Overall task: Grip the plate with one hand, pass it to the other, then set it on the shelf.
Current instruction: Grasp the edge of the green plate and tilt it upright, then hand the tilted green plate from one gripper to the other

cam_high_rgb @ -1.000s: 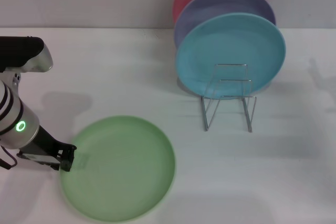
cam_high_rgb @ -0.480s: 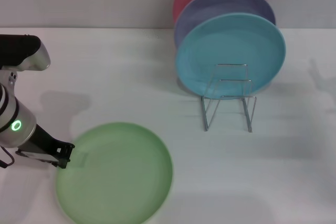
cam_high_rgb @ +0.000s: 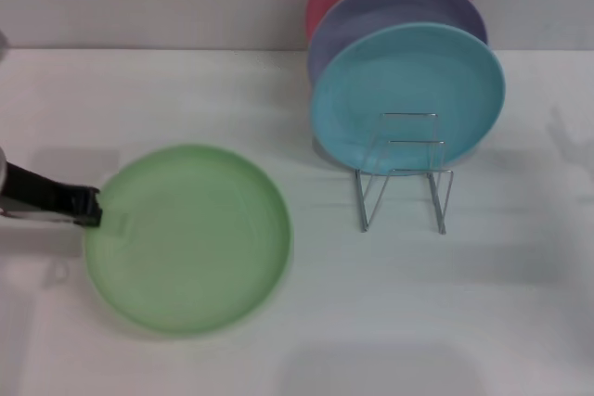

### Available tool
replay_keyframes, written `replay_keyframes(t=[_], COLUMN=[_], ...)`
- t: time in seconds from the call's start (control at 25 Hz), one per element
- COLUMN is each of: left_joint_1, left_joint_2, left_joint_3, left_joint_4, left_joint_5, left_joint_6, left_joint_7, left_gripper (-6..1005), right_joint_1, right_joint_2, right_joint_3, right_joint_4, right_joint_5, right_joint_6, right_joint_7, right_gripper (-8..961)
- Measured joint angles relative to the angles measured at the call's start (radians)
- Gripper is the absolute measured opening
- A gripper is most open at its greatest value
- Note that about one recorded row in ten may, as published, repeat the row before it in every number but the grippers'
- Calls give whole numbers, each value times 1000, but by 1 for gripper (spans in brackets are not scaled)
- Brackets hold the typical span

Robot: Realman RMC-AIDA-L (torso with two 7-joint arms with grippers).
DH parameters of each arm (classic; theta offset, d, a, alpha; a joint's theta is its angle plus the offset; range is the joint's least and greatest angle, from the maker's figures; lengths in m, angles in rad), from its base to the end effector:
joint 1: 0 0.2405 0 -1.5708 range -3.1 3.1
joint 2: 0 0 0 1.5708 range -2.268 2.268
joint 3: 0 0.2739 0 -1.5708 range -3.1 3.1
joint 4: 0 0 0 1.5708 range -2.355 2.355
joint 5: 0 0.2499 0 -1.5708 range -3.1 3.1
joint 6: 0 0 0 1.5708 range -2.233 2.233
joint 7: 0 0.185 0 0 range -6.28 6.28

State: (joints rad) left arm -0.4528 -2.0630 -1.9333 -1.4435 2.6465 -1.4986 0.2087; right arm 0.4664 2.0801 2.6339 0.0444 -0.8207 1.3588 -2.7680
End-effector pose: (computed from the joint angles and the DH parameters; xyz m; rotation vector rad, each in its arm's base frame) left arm -0.2606 0.4114 0.0221 -2.0627 -1.4874 0.2092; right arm 0.3764 0.3929 0.0165 -1.4149 0.5209 0.8739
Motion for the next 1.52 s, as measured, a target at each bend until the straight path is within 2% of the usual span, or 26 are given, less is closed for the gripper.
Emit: replay_keyframes(t=[0.24, 0.28, 0.36, 0.4, 0.44, 0.48, 0.56, 0.6, 0.76, 0.8, 0.92, 1.08, 1.16, 1.2, 1.24, 1.36, 1.4, 1.44, 1.48, 1.52], left_joint_1=[64, 99, 121, 164, 164, 206, 225, 264, 306, 335, 352, 391, 394, 404, 404, 405, 401, 401, 397, 397], left_joint_2=[0, 1, 2, 1, 1, 1, 1, 0, -3, -5, -5, -5, -5, -6, -6, -7, -7, -7, -7, -7], left_joint_3=[-18, -20, -21, -21, -21, -21, -21, -21, -11, 16, 41, 108, 116, 139, 139, 148, 148, 148, 145, 145], left_joint_4=[-18, -32, -43, -62, -62, -75, -78, -78, -66, -55, -45, 14, 24, 61, 61, 125, 207, 207, 262, 262], left_joint_5=[-38, -67, -86, -130, -130, -189, -222, -302, -404, -478, -530, -712, -737, -831, -831, -971, -1135, -1135, -1236, -1236], left_joint_6=[110, 154, 175, 221, 221, 268, 292, 349, 424, 491, 543, 690, 706, 753, 753, 785, 794, 794, 792, 792], left_joint_7=[65, 93, 110, 150, 150, 195, 219, 285, 380, 450, 497, 696, 725, 833, 833, 991, 1172, 1172, 1289, 1289], left_gripper=[34, 34, 34, 34, 34, 34, 34, 34, 35, 35, 35, 35, 35, 34, 34, 32, 32, 32, 32, 31], right_joint_1=[-5, -10, -13, -17, -17, -20, -21, -22, -23, -23, -22, -22, -20, -19, -19, -16, -15, -15, -15, -15], right_joint_2=[0, 1, 1, 1, 1, 1, 2, 2, 2, 2, 2, 2, 1, 1, 1, 1, 1, 1, 1, 1], right_joint_3=[0, 0, 0, 0, 0, 0, 0, 0, 0, 0, 0, 0, 0, 0, 0, 0, 0, 0, 0, 0], right_joint_4=[0, -1, -1, -2, -2, -2, -2, -2, -2, -2, -2, -1, -1, -1, -1, -1, -1, -1, -1, -1], right_joint_5=[0, 0, 0, 0, 0, 0, 0, 0, 0, 0, 0, 0, 0, 0, 0, 0, 0, 0, 0, 0], right_joint_6=[-3, -4, -4, -4, -4, -5, -5, -7, -11, -17, -21, -26, -31, -34, -34, -37, -39, -39, -41, -44], right_joint_7=[-1, -3, -3, -2, -2, -2, -1, -2, -2, -2, -2, -2, -2, -2, -2, -2, -2, -2, -2, -2], right_gripper=[779, 779, 778, 778, 778, 778, 777, 777, 778, 778, 779, 779, 780, 780, 780, 781, 781, 780, 780, 779])
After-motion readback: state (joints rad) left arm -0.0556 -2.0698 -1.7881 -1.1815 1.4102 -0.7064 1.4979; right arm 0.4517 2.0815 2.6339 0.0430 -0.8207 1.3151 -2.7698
